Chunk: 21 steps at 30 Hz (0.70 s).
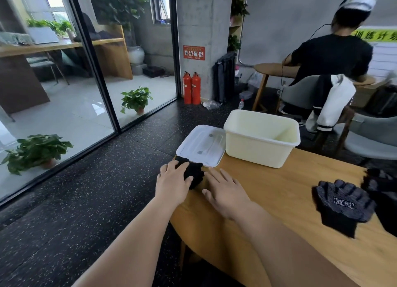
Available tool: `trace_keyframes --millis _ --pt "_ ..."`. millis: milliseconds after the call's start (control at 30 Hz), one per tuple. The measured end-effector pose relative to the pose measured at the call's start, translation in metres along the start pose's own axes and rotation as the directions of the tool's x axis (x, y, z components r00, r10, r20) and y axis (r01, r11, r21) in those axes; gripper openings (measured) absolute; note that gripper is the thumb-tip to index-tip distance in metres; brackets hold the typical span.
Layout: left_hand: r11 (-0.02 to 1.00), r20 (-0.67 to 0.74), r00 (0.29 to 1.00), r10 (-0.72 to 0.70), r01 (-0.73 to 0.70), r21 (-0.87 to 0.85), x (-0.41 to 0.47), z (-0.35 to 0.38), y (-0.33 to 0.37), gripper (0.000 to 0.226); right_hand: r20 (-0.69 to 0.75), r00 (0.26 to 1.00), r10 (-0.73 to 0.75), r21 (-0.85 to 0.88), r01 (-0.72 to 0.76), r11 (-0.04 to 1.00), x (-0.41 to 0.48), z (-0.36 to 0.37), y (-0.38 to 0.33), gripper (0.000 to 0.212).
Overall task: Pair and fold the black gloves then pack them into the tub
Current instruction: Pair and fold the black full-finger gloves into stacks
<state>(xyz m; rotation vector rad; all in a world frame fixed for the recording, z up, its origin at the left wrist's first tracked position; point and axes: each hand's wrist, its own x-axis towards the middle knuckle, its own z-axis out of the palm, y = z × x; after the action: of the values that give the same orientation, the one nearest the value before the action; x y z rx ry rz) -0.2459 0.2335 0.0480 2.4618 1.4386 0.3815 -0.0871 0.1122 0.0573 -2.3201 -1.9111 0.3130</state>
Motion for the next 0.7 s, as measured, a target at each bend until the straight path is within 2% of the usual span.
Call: trace_keyframes --millis 367,700 --pt "0.965 0.081 0.962 0.260 -0.262 0.010 -0.057 0.022 0.100 0.061 -0.037 0.980 0.196 -0.006 -0.197 0.980 -0.099 -0.010 0.072 0.070" --pt "0.905 0.192 0.885 0.424 -0.423 -0.050 -0.098 0.076 0.184 0.060 -0.023 0.901 0.434 0.000 -0.434 0.901 -0.188 0.009 0.149 0.069"
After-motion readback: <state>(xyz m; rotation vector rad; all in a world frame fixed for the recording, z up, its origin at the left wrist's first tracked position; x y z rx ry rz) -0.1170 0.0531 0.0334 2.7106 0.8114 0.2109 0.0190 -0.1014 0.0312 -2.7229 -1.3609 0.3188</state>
